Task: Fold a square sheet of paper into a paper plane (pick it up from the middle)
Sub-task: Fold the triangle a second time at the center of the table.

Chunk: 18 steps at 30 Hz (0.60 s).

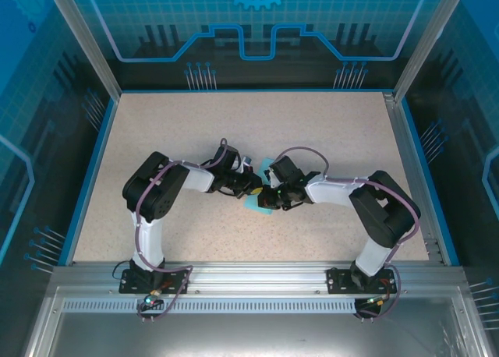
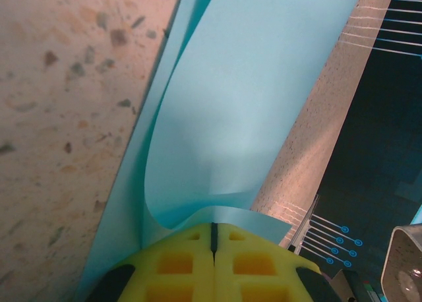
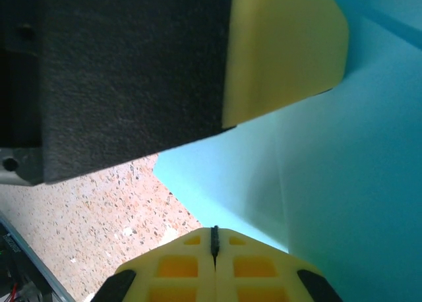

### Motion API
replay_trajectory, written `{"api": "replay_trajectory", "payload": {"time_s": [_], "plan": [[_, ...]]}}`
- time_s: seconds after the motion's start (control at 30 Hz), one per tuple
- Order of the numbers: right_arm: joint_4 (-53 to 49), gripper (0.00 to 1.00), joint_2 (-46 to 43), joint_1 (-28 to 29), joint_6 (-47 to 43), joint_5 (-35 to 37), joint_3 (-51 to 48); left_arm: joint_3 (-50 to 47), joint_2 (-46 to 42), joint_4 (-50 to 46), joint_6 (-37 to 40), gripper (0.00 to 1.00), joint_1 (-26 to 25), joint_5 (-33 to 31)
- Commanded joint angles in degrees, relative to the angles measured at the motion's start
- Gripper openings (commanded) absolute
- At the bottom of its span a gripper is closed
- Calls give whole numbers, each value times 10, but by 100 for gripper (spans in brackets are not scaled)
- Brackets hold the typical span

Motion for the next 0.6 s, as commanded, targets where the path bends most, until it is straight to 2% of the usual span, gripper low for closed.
{"api": "replay_trajectory", "payload": {"time_s": [0.0, 0.27, 0.57], "plan": [[14, 6, -5, -14, 9, -22, 1, -8, 29, -55, 19, 0, -6, -34], [19, 6, 12, -24, 11, -32, -7, -5, 31, -55, 19, 0, -6, -31], [-14, 7, 29, -26, -18, -2, -24, -5, 33, -55, 19, 0, -6, -30]]}}
